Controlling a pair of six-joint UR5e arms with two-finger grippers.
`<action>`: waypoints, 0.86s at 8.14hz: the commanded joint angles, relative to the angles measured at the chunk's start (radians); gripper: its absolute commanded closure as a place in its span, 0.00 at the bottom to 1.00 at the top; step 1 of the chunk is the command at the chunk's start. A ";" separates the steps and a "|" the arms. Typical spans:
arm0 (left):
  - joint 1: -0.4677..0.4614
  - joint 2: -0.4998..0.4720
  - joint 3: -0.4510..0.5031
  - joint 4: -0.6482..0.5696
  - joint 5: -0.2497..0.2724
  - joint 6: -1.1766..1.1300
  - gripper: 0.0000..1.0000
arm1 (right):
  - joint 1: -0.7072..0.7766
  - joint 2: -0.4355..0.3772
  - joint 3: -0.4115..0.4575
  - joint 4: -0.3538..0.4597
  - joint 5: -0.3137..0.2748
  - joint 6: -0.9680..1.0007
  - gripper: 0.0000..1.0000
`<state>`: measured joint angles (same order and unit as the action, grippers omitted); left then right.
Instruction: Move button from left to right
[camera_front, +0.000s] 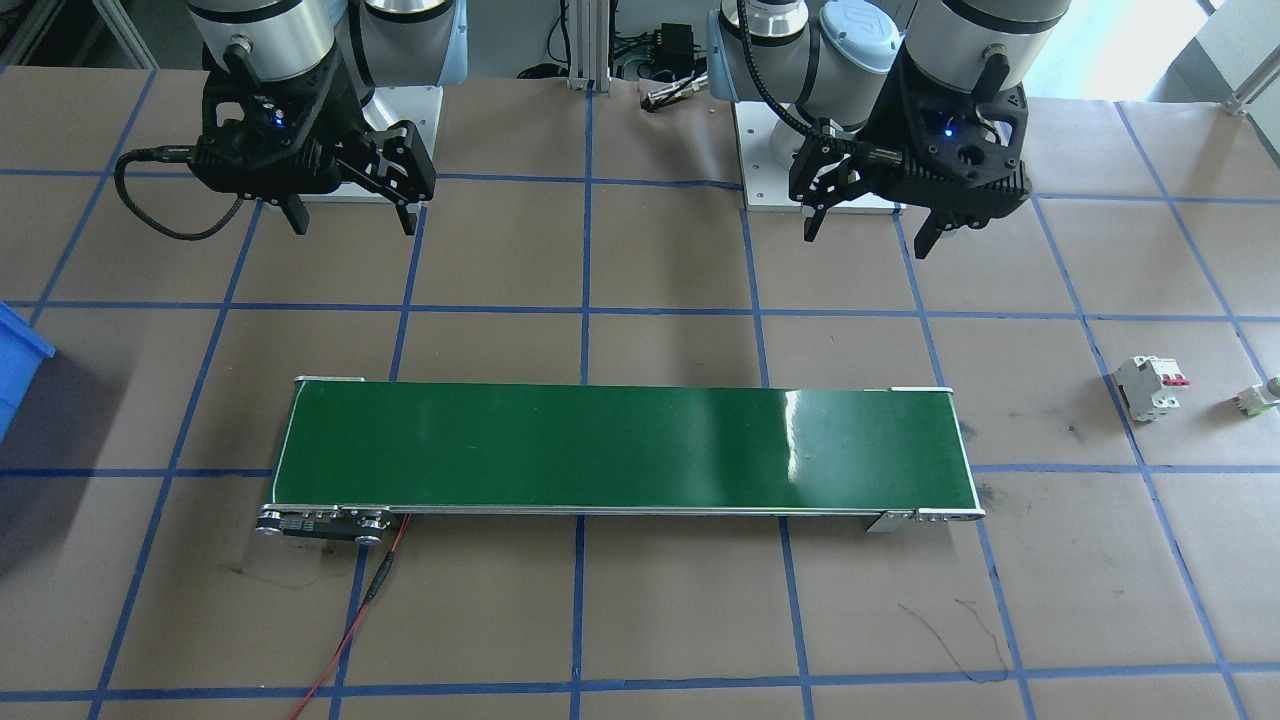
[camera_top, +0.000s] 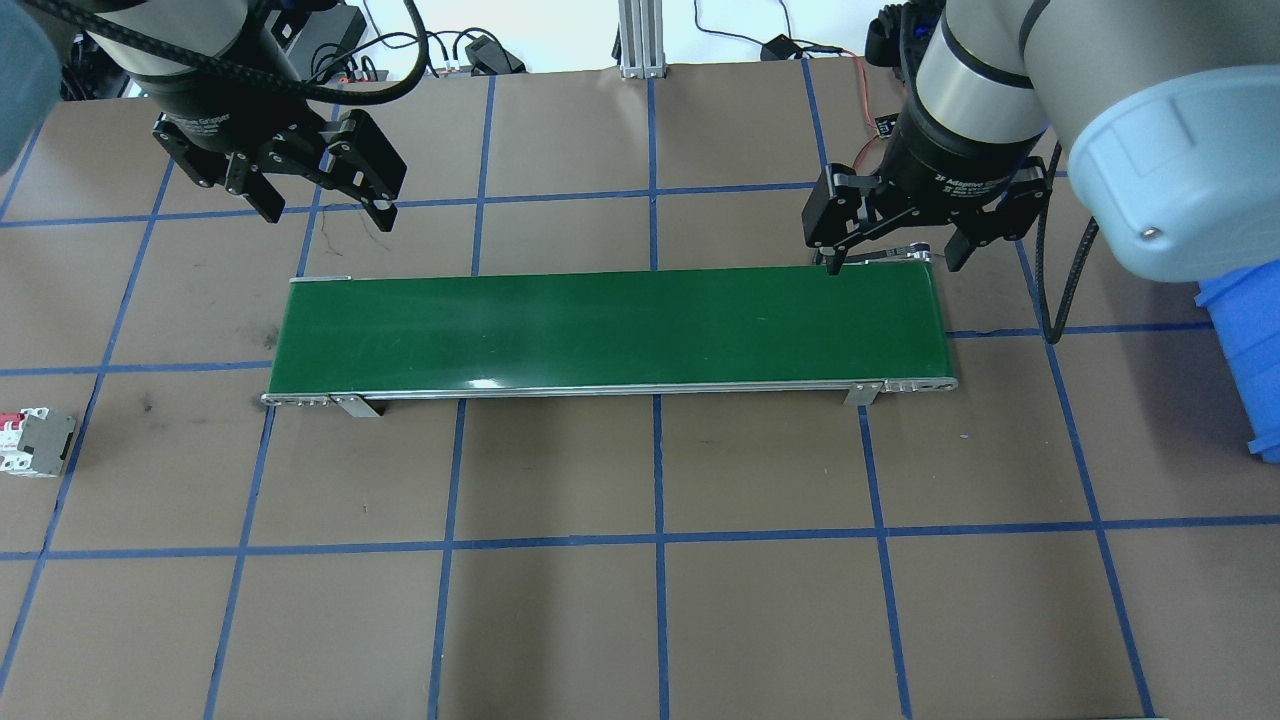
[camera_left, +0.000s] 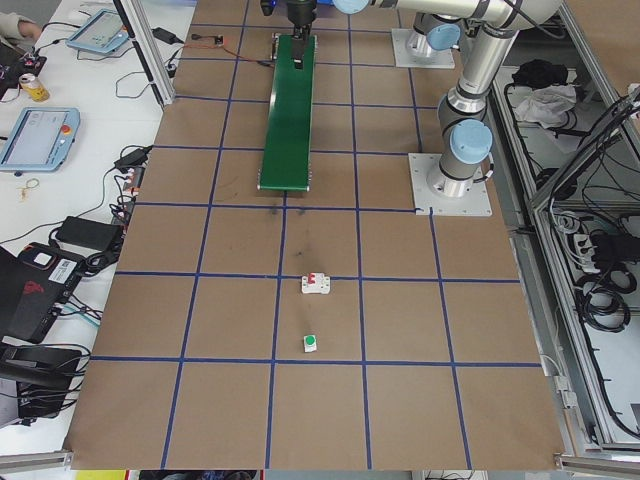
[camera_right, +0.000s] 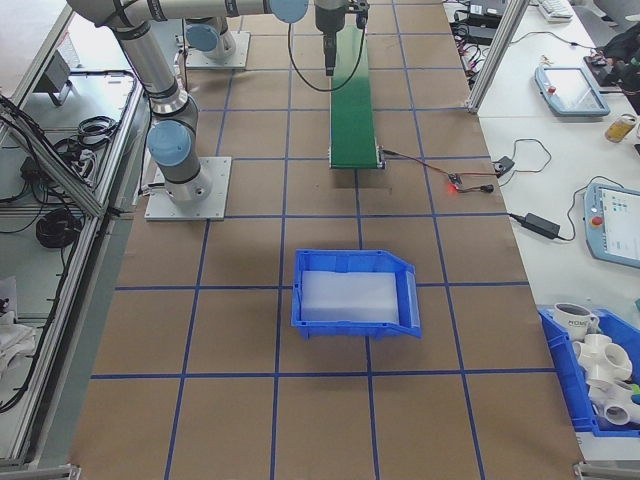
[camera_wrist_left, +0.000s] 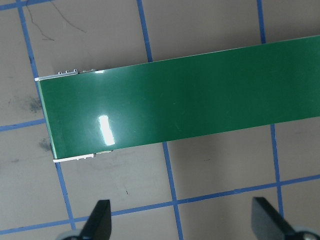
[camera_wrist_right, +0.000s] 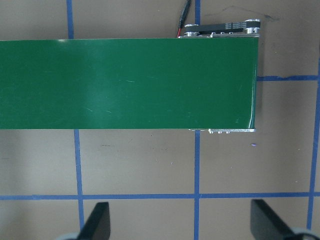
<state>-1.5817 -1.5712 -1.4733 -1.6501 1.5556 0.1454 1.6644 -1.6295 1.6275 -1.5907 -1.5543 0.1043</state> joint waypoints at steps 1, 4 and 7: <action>0.000 0.017 0.004 0.010 0.012 0.015 0.00 | 0.000 0.000 0.000 0.000 0.000 0.000 0.00; 0.076 0.023 0.011 0.019 0.015 0.070 0.00 | 0.000 0.000 0.000 0.000 -0.001 0.000 0.00; 0.407 0.005 0.011 0.098 0.010 0.233 0.00 | 0.000 0.000 0.000 0.000 -0.001 0.000 0.00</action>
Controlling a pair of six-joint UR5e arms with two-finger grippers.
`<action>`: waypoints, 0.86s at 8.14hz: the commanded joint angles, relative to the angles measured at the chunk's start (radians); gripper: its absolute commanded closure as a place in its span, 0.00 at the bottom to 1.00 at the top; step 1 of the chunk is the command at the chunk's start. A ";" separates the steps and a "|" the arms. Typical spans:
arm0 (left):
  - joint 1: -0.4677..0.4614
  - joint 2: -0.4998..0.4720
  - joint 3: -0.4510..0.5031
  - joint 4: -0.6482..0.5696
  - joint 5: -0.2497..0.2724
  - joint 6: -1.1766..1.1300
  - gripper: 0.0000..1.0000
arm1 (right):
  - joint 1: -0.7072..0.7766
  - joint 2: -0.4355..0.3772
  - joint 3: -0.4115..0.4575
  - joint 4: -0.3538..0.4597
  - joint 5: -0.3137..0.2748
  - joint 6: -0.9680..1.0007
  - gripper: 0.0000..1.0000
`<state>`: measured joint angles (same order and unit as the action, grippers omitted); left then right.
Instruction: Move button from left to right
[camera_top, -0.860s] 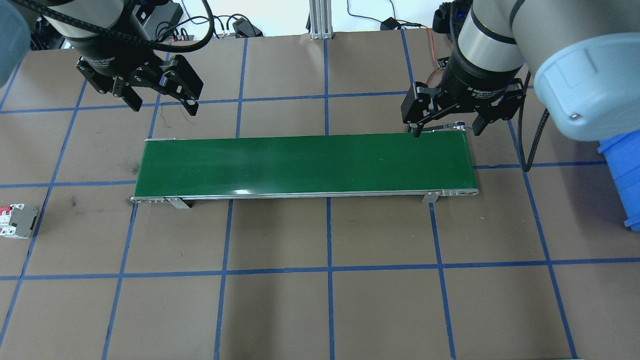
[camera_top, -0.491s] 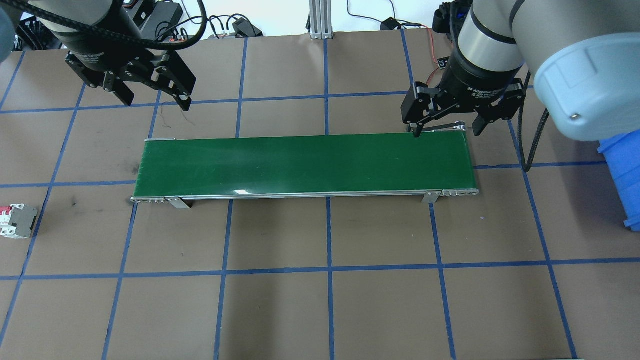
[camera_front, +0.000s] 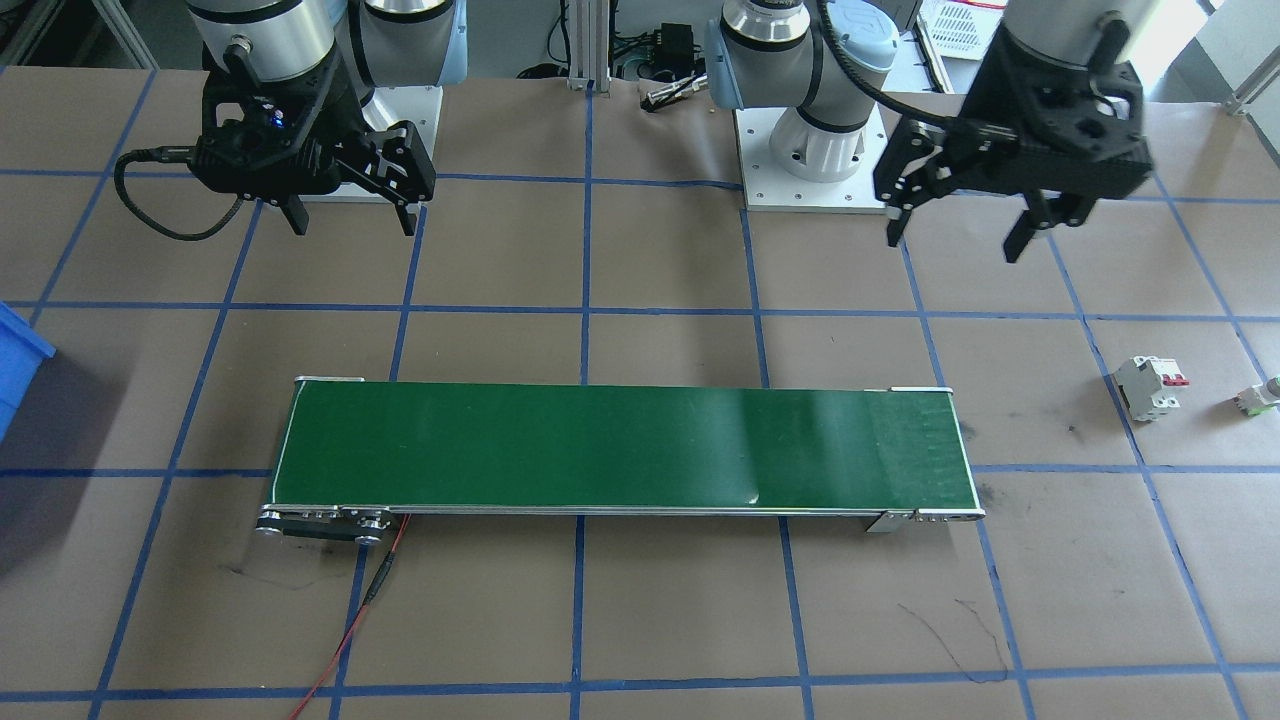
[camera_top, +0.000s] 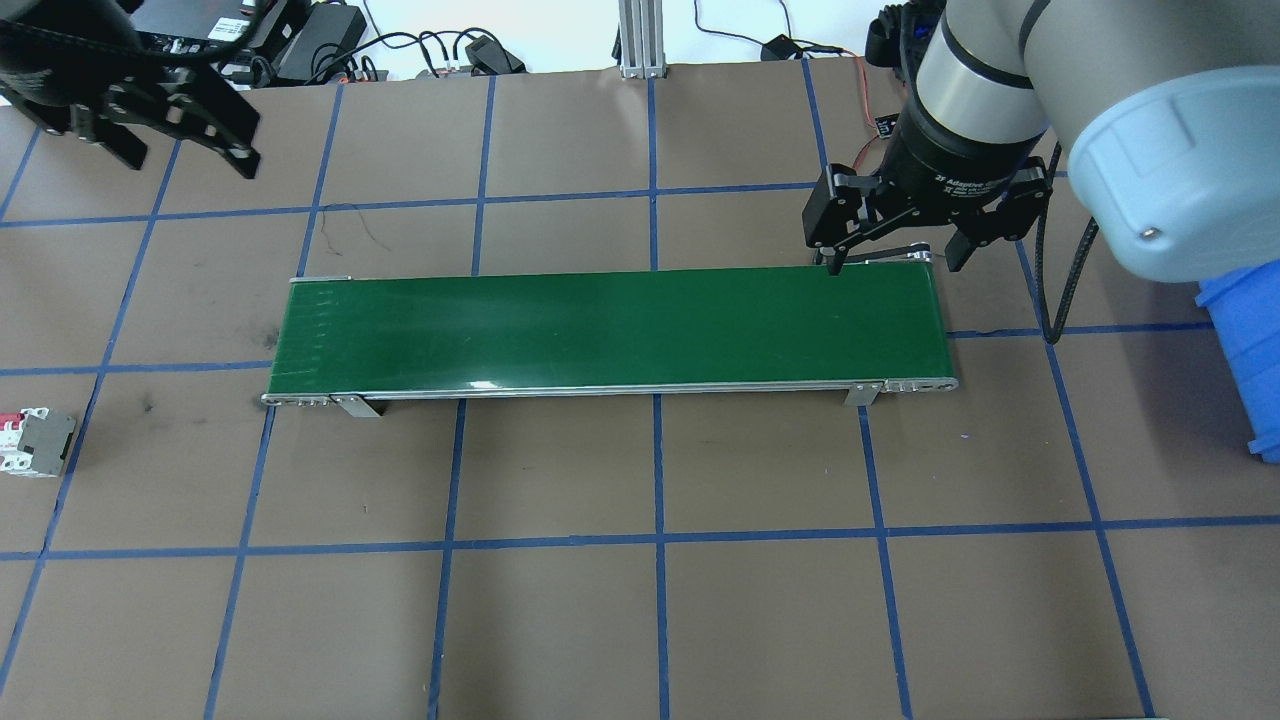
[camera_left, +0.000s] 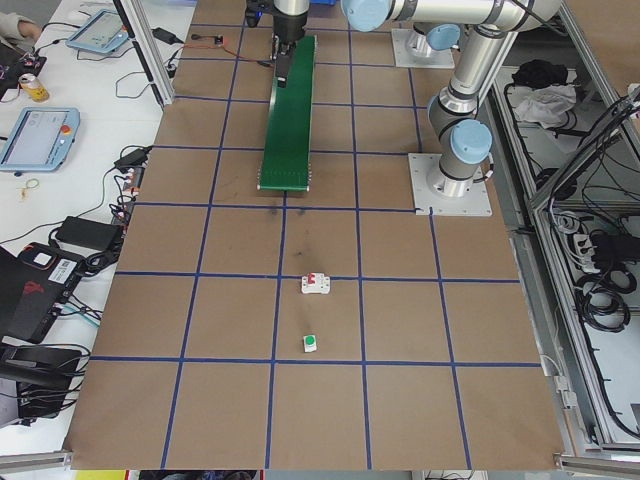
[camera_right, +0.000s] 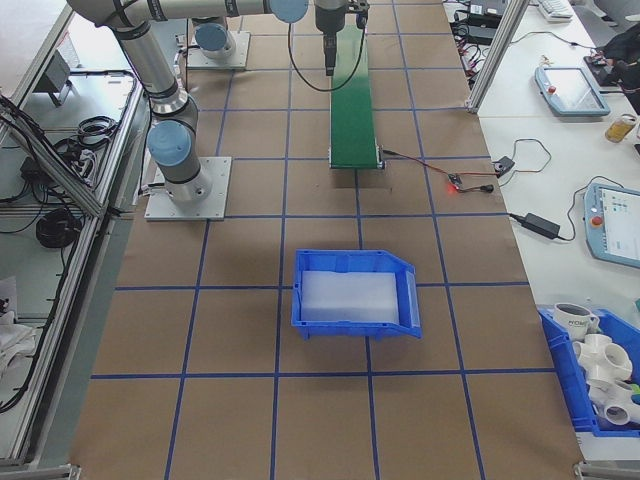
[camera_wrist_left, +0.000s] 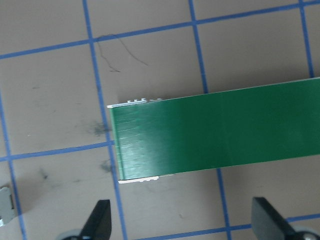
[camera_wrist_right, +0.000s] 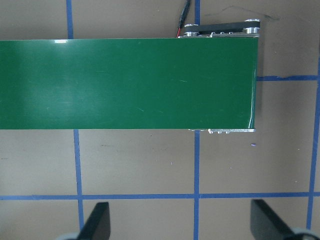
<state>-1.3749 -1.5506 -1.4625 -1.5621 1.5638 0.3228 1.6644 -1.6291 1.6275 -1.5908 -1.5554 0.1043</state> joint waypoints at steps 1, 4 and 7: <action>0.291 -0.028 0.001 0.010 0.004 0.079 0.00 | 0.000 0.000 0.002 0.000 0.001 0.000 0.00; 0.521 -0.123 0.023 0.001 0.084 0.215 0.00 | 0.000 0.000 0.000 0.000 0.000 0.000 0.00; 0.699 -0.232 0.028 0.133 0.085 0.305 0.00 | 0.000 0.000 0.002 0.000 0.001 0.000 0.00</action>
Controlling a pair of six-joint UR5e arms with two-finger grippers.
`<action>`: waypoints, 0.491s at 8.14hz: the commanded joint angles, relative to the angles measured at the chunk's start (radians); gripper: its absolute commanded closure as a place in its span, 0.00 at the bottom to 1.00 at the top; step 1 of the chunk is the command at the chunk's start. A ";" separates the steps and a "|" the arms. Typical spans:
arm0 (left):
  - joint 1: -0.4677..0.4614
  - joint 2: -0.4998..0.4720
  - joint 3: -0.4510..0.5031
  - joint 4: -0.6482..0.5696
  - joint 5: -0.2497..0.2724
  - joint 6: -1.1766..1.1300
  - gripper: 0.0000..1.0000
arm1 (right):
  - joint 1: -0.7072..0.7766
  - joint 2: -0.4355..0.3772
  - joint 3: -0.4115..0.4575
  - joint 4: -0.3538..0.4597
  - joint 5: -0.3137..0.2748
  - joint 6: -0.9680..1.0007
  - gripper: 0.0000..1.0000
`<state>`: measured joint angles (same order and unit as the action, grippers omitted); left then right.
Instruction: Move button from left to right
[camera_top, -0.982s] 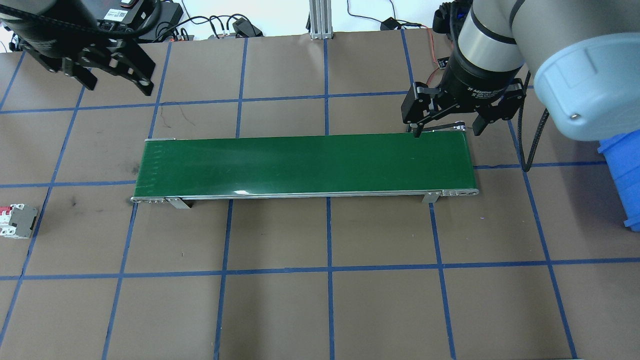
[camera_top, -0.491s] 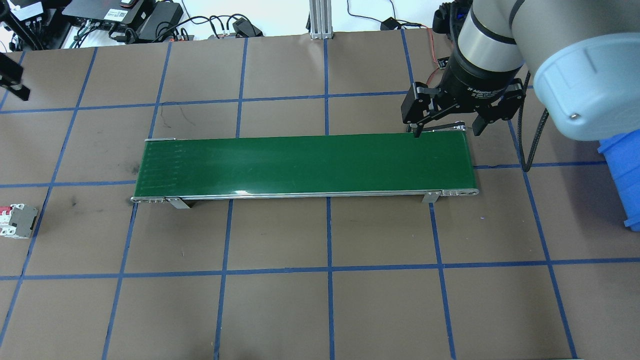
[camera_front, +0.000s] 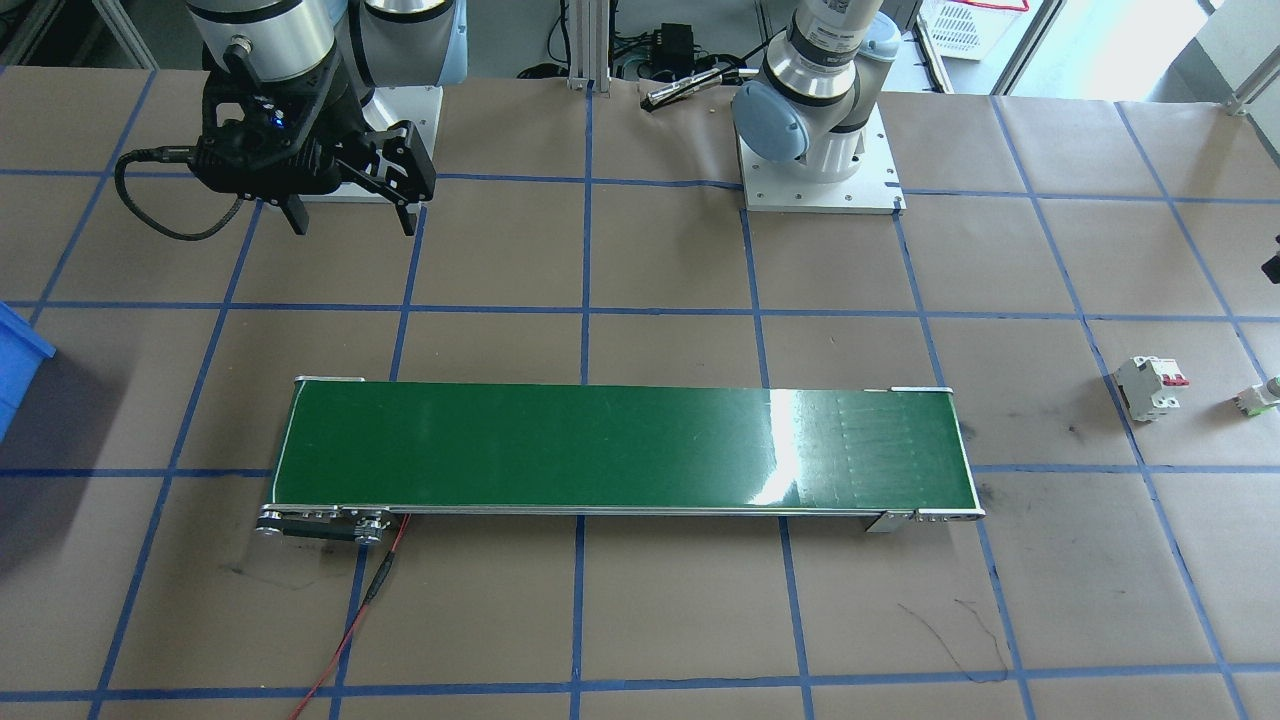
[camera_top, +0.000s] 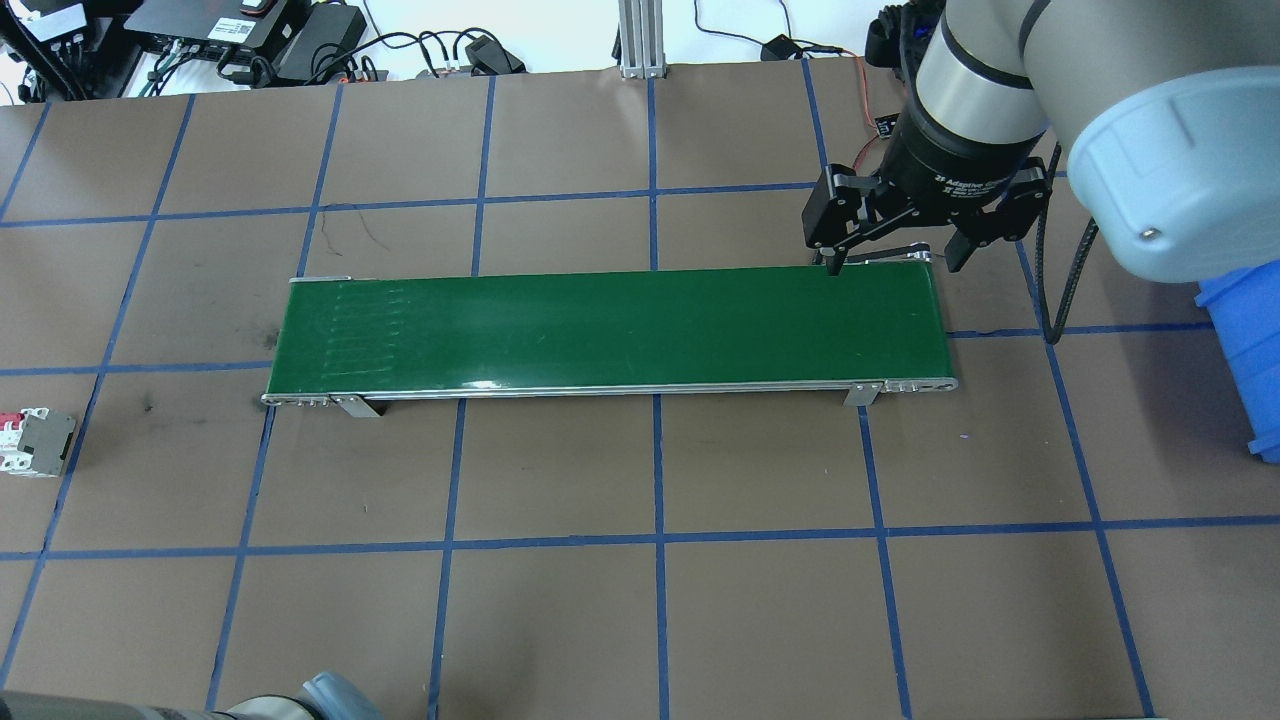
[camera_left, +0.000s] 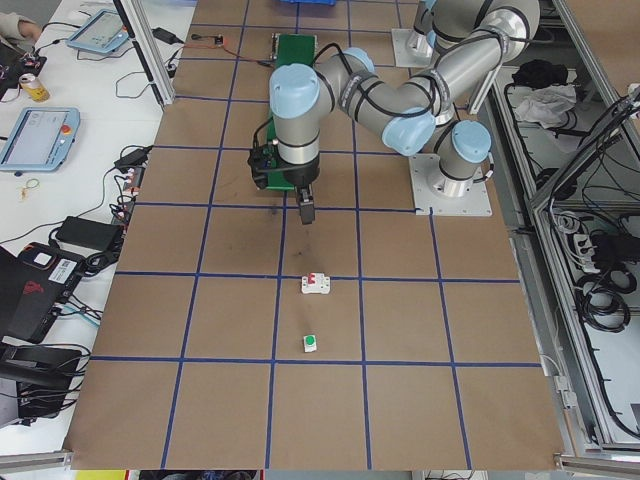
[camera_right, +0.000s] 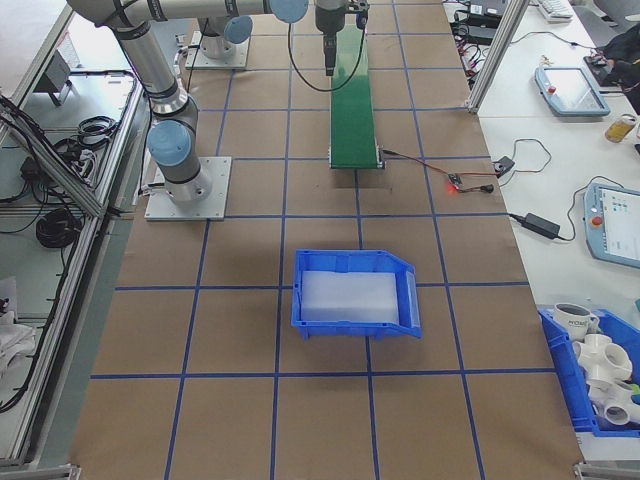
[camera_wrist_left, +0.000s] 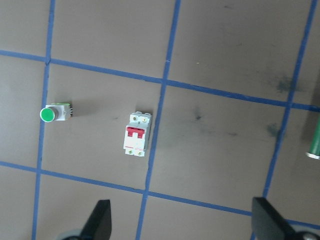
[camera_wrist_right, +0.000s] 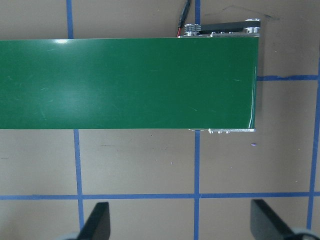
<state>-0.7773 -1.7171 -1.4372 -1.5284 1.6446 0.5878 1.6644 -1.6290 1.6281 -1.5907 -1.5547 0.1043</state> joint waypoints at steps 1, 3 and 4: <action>0.157 -0.097 0.004 0.143 0.004 0.102 0.00 | 0.000 0.000 -0.001 0.000 -0.001 0.000 0.00; 0.226 -0.206 0.006 0.151 0.061 0.145 0.00 | 0.002 0.000 0.001 0.000 0.001 0.000 0.00; 0.249 -0.261 0.006 0.198 0.130 0.147 0.00 | 0.002 0.000 0.001 0.000 0.001 0.001 0.00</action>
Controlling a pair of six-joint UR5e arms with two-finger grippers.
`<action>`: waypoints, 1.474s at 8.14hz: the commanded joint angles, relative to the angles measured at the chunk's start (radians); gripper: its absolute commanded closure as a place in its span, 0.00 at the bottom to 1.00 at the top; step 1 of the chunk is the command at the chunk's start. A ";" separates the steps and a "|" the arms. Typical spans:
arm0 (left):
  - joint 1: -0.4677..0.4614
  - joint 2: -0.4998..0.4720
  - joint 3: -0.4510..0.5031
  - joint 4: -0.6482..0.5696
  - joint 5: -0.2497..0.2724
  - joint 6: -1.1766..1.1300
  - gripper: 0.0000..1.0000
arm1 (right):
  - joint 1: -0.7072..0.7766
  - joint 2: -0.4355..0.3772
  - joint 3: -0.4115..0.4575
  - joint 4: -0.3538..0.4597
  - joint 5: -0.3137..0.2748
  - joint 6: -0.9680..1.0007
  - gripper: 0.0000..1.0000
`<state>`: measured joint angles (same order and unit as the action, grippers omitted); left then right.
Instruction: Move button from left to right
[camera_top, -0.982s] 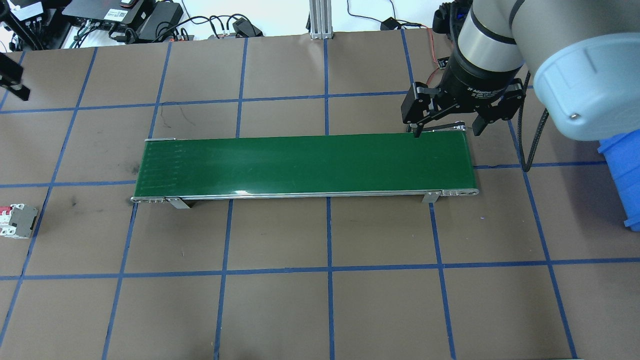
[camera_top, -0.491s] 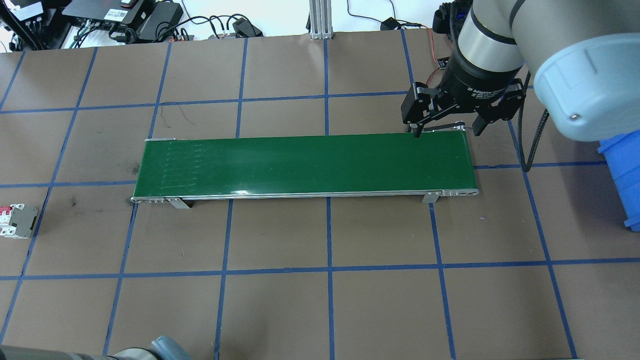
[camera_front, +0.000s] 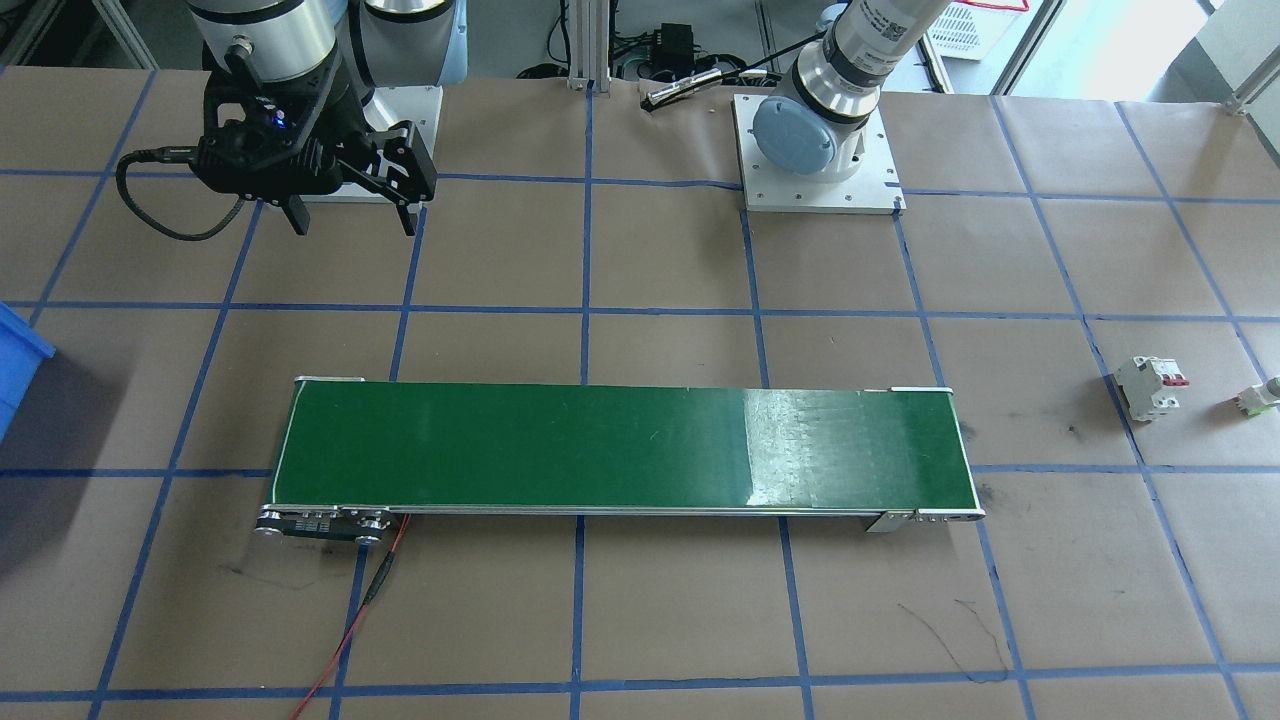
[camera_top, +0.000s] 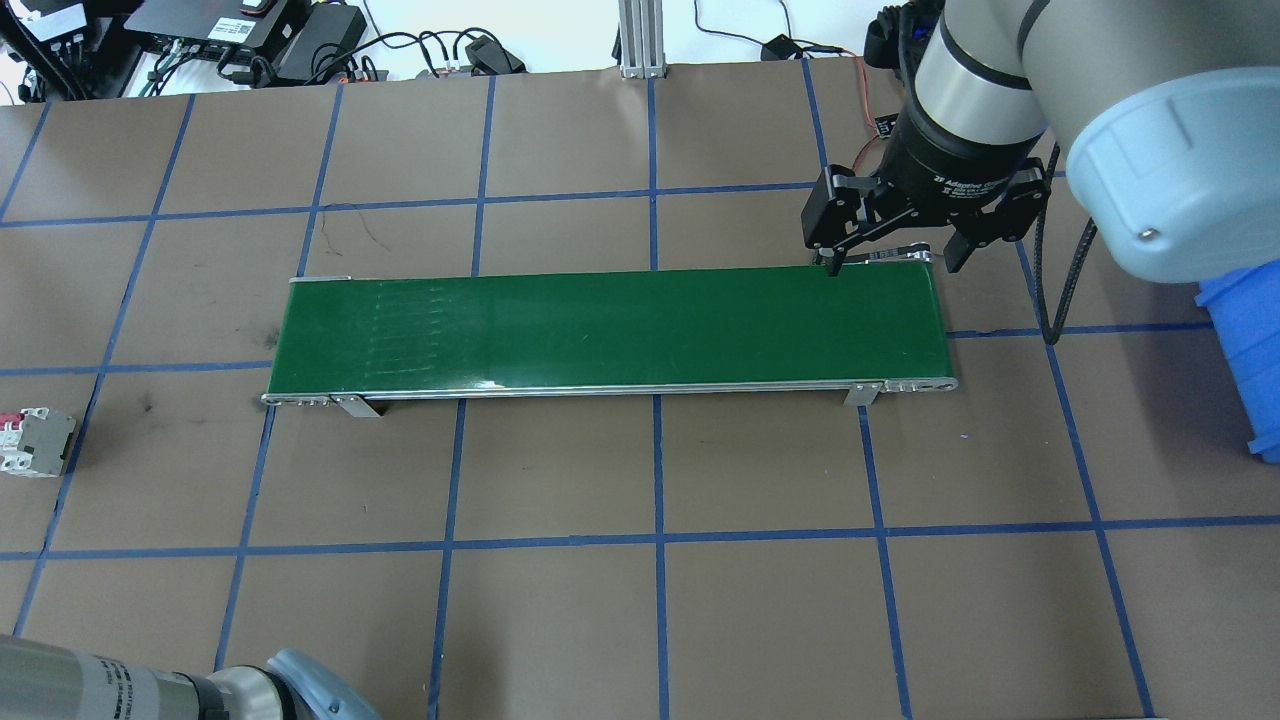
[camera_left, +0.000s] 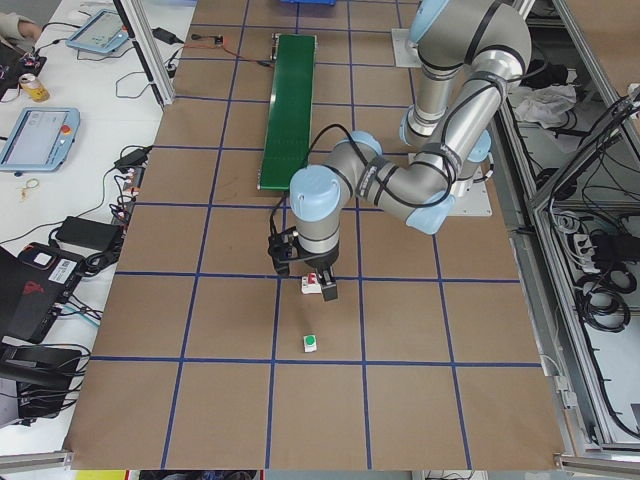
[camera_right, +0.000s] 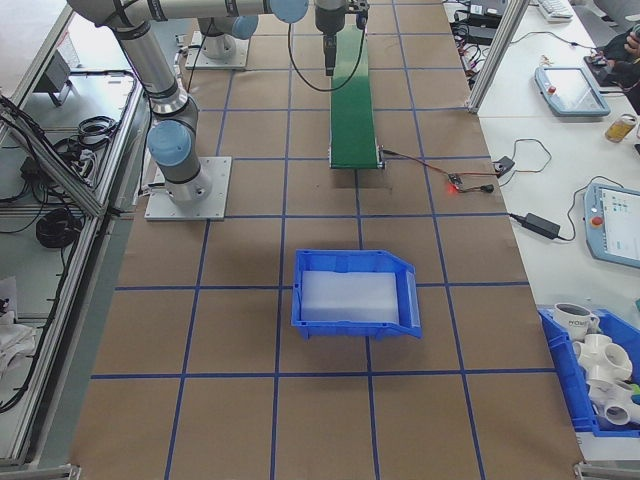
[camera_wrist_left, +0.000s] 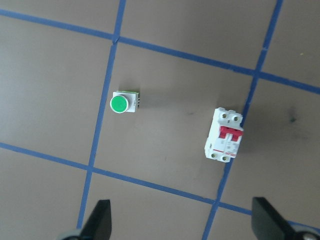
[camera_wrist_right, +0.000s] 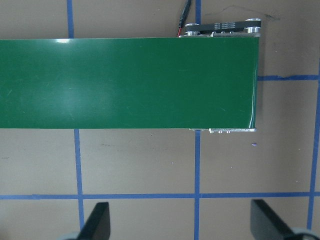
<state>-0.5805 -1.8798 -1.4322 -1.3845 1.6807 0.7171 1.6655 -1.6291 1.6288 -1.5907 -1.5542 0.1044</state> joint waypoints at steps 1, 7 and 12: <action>0.069 -0.146 0.001 0.064 0.094 0.041 0.00 | 0.000 0.000 0.000 0.000 0.000 0.000 0.00; 0.065 -0.298 0.035 0.217 -0.019 0.119 0.00 | 0.000 -0.002 0.000 0.000 0.000 0.001 0.00; 0.033 -0.326 0.033 0.237 -0.033 0.261 0.00 | 0.000 -0.002 0.011 0.000 0.002 0.000 0.00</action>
<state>-0.5385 -2.1934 -1.3979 -1.1634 1.6489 0.9416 1.6659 -1.6303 1.6328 -1.5900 -1.5539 0.1049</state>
